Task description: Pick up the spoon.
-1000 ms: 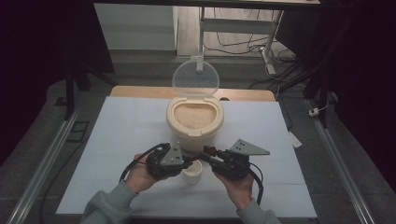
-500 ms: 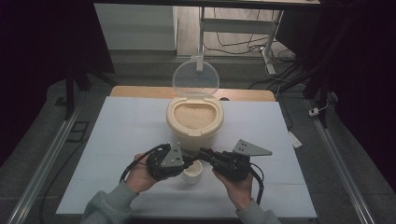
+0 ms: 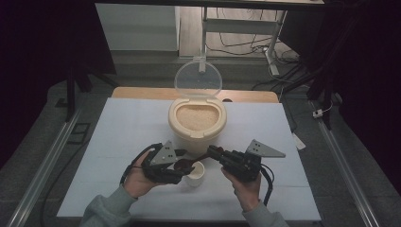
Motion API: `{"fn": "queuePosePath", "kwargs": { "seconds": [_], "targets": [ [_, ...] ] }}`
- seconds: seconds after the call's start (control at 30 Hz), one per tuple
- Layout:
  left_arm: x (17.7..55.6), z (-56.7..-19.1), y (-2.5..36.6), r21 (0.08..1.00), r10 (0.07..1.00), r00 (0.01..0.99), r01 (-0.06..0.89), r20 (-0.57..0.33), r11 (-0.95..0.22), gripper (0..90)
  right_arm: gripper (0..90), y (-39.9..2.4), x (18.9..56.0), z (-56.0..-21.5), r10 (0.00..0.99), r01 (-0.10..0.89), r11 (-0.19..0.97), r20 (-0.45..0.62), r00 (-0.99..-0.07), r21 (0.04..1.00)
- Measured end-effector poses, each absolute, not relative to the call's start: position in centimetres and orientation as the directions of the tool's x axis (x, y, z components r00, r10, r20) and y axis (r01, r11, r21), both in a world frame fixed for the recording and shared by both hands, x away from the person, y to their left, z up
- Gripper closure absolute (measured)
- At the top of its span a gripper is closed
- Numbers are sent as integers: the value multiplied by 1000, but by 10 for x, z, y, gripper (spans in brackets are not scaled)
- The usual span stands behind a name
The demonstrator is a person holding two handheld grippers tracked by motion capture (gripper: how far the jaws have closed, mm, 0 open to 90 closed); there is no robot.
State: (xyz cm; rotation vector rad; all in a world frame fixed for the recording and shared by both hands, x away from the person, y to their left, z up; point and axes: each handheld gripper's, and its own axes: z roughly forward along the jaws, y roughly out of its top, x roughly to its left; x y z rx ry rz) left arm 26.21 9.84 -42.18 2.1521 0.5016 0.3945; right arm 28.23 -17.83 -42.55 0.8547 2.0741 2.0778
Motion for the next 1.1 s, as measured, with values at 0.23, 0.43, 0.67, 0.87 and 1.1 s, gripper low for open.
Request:
{"fn": "queuePosePath", "kwargs": {
  "seconds": [0.23, 0.43, 0.67, 0.87, 1.1],
  "targets": [
    [252, -426, 126, 851, 571, 820, 273, 38, -448, 262, 835, -191, 286, -425, 448, 323, -109, 336, -828, 940],
    [241, -441, 163, 851, 638, 770, 335, 0, -404, 235, 836, -202, 287, -420, 452, 319, -150, 352, -820, 936],
    [235, -464, 199, 832, 693, 718, 418, -58, -365, 222, 836, -211, 288, -414, 461, 298, -168, 342, -819, 940],
    [229, -483, 218, 811, 720, 688, 467, -85, -352, 206, 836, -221, 289, -411, 464, 293, -189, 348, -815, 937],
    [228, -495, 231, 796, 742, 662, 504, -107, -334, 197, 835, -229, 290, -407, 473, 277, -208, 344, -811, 938]
  ]
}}
